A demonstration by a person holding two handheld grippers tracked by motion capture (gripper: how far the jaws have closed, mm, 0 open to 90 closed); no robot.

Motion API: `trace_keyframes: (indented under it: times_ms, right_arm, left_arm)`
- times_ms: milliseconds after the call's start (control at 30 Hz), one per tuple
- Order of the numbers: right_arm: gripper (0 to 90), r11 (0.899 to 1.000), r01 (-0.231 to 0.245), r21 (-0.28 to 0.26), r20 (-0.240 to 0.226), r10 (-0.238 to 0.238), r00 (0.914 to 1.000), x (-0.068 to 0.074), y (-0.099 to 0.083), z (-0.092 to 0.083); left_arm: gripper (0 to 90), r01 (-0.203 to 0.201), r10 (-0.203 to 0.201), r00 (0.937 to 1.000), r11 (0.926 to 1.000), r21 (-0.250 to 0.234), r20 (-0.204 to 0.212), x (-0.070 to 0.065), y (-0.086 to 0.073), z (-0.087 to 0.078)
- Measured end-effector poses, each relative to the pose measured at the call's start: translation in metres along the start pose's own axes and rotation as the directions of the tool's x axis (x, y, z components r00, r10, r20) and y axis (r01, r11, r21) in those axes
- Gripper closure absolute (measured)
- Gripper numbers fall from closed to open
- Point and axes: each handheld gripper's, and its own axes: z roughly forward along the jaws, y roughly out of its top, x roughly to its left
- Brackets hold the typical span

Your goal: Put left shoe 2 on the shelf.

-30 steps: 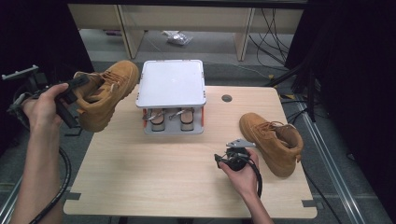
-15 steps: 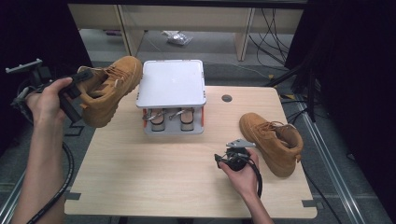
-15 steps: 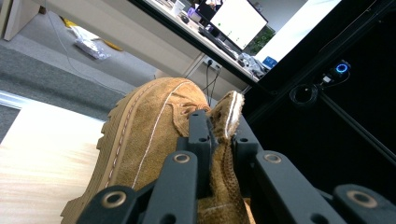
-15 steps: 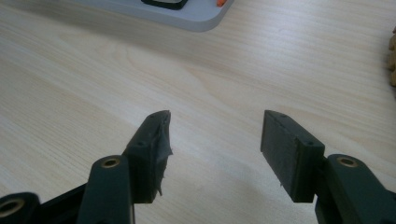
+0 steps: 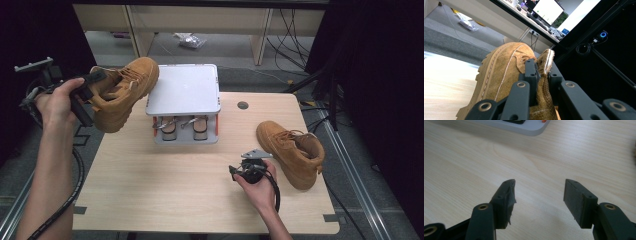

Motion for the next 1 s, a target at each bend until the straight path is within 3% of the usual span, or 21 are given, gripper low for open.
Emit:
trace_keyframes:
  times_ms: [433, 567, 833, 1000]
  right_arm:
    - [43.2, 1.0, -0.003, 0.003, 0.004, 0.003, 1.0, 0.0, 0.0, -0.001]
    - [43.2, 1.0, 0.001, -0.011, -0.014, -0.001, 0.9999, -0.001, 0.0, 0.002]
    - [43.2, 1.0, 0.003, -0.007, 0.001, -0.003, 1.0, -0.001, 0.0, 0.001]
    - [43.2, 1.0, -0.001, -0.011, -0.014, 0.001, 0.9999, -0.001, 0.0, 0.002]
  left_arm:
    - [82.4, 0.002, -0.002, 0.9999, 0.9999, 0.014, 0.012, -0.008, 0.0, 0.015]
    - [82.4, 0.015, -0.015, 0.9997, 0.9996, 0.023, 0.018, -0.008, 0.0, 0.02]
    - [82.3, 0.008, -0.008, 0.9999, 0.9995, 0.03, 0.006, -0.013, 0.0, 0.031]
    - [82.3, 0.017, -0.017, 0.9999, 0.9994, 0.032, 0.001, -0.014, 0.001, 0.036]
